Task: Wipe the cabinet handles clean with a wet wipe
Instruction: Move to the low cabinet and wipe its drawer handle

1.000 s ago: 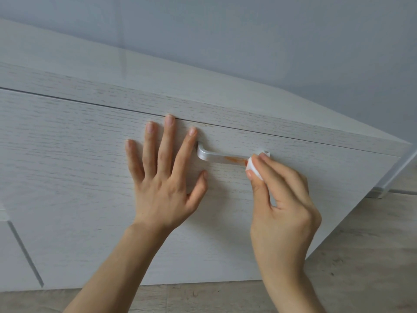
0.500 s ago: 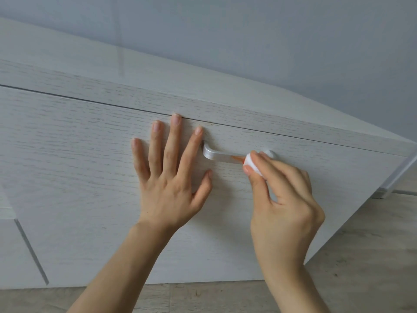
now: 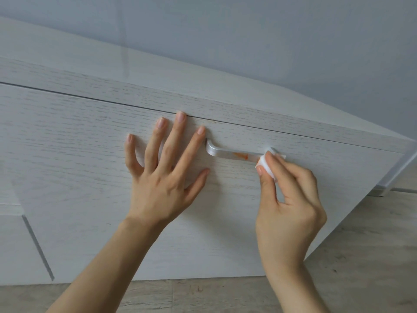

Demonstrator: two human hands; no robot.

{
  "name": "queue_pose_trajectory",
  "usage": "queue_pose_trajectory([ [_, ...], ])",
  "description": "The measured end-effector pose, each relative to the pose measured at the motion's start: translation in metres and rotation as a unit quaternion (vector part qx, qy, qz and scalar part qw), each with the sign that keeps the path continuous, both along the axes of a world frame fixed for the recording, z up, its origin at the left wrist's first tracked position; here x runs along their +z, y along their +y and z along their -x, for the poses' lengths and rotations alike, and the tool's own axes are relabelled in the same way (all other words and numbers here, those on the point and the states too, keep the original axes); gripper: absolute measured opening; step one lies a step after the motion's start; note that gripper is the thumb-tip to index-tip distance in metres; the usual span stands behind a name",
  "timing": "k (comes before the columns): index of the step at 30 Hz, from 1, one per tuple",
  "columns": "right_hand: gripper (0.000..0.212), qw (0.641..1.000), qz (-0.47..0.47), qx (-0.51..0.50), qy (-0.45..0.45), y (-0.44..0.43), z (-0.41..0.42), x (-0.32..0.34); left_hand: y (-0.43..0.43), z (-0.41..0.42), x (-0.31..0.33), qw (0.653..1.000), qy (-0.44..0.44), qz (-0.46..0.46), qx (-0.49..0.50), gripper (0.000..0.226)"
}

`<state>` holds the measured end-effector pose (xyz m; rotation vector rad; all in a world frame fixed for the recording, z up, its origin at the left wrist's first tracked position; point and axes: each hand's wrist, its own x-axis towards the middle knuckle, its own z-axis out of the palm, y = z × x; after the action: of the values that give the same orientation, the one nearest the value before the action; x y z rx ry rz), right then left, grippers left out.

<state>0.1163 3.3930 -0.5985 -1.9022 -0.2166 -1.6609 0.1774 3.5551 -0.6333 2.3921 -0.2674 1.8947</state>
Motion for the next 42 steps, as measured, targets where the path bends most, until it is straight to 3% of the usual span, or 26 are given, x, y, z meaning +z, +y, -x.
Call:
queue_pose_trajectory([
  [15, 0.014, 0.998, 0.060, 0.017, -0.006, 0.014, 0.000, 0.006, -0.002, -0.001, 0.000, 1.000, -0.008, 0.001, -0.008, 0.063],
  [19, 0.017, 1.000, 0.011, 0.020, 0.003, 0.000, 0.006, 0.011, 0.009, 0.002, 0.004, 0.999, -0.032, -0.015, -0.024, 0.059],
  [42, 0.014, 0.999, 0.029, 0.006, 0.015, 0.022, 0.001, 0.009, 0.015, -0.001, 0.001, 1.000, -0.012, 0.015, -0.023, 0.062],
])
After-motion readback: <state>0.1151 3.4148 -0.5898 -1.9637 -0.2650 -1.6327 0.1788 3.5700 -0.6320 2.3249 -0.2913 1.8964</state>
